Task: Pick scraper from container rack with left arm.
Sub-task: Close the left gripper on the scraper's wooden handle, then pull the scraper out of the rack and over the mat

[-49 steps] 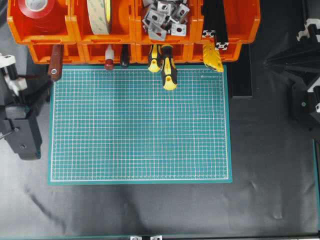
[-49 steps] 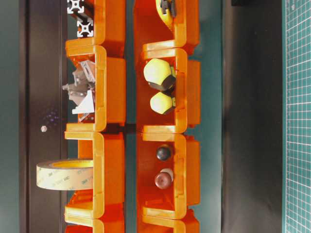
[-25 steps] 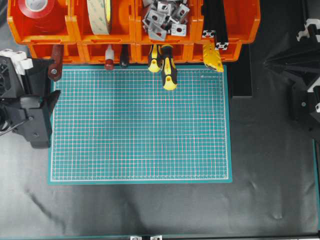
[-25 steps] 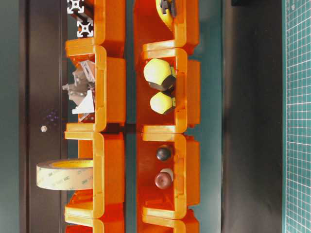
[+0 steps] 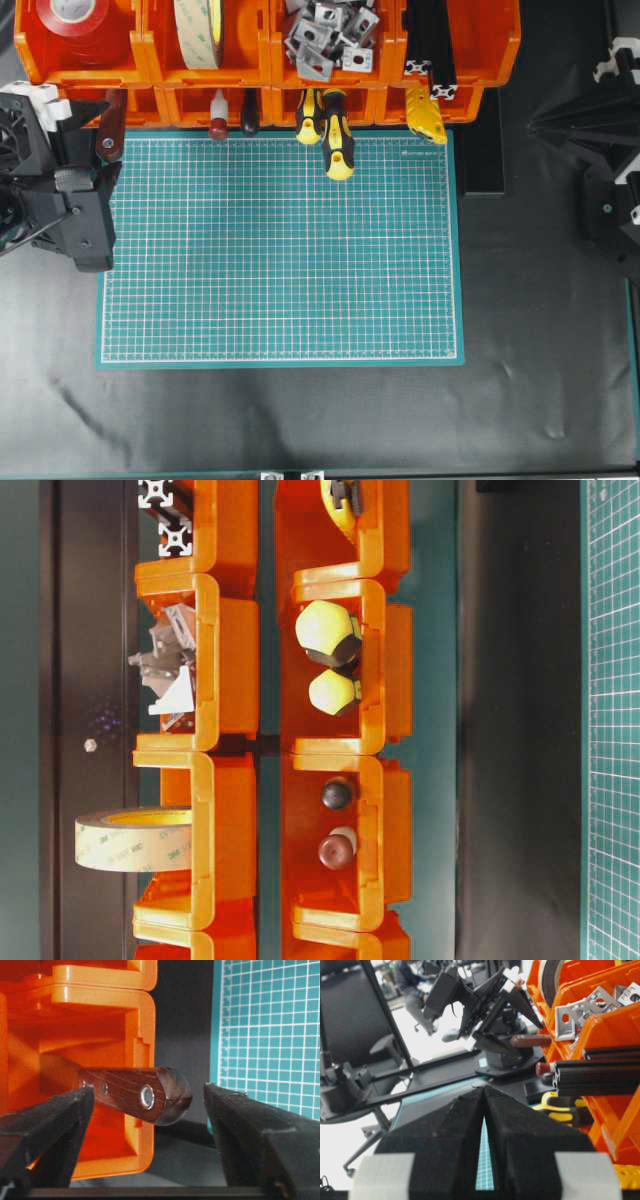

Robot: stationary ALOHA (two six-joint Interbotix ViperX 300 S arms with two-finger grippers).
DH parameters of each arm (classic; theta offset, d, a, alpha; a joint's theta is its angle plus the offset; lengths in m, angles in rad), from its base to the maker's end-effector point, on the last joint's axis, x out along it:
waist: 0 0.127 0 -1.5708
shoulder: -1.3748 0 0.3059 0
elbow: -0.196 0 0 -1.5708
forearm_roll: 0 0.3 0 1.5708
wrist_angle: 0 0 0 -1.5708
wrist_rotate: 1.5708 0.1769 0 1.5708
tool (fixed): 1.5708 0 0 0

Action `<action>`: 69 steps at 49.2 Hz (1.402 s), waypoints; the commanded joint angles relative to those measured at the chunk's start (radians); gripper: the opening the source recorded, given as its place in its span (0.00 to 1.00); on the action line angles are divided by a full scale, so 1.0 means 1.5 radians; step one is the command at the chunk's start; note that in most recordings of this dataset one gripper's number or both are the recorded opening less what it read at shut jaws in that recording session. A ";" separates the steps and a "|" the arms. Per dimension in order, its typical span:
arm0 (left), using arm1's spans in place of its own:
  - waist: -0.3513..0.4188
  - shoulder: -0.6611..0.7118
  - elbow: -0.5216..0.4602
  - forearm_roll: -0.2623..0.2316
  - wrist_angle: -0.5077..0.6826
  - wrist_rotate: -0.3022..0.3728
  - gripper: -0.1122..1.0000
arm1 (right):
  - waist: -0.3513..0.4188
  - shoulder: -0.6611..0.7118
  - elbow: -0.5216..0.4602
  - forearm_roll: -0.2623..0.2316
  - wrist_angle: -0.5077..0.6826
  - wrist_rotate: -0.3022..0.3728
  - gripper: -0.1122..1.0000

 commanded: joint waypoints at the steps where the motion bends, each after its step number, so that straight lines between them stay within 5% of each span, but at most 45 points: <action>1: 0.000 -0.005 -0.009 0.002 -0.002 0.000 0.83 | 0.000 0.004 -0.007 0.000 0.002 0.001 0.10; 11: -0.001 0.012 -0.028 0.002 0.004 0.000 0.47 | 0.000 -0.013 -0.010 0.001 0.028 0.001 0.10; 22: -0.020 0.020 -0.065 0.002 0.046 0.003 0.46 | 0.000 -0.047 -0.015 0.001 0.062 0.001 0.10; 42: -0.183 0.020 -0.242 0.002 0.249 0.009 0.29 | 0.000 -0.057 -0.019 0.001 0.101 0.001 0.10; 58: -0.271 0.089 -0.420 0.002 0.296 0.140 0.29 | 0.000 -0.063 -0.024 0.001 0.116 0.002 0.10; 69: -0.269 0.168 -0.455 0.002 0.191 0.234 0.29 | 0.000 -0.076 -0.033 0.001 0.140 0.005 0.10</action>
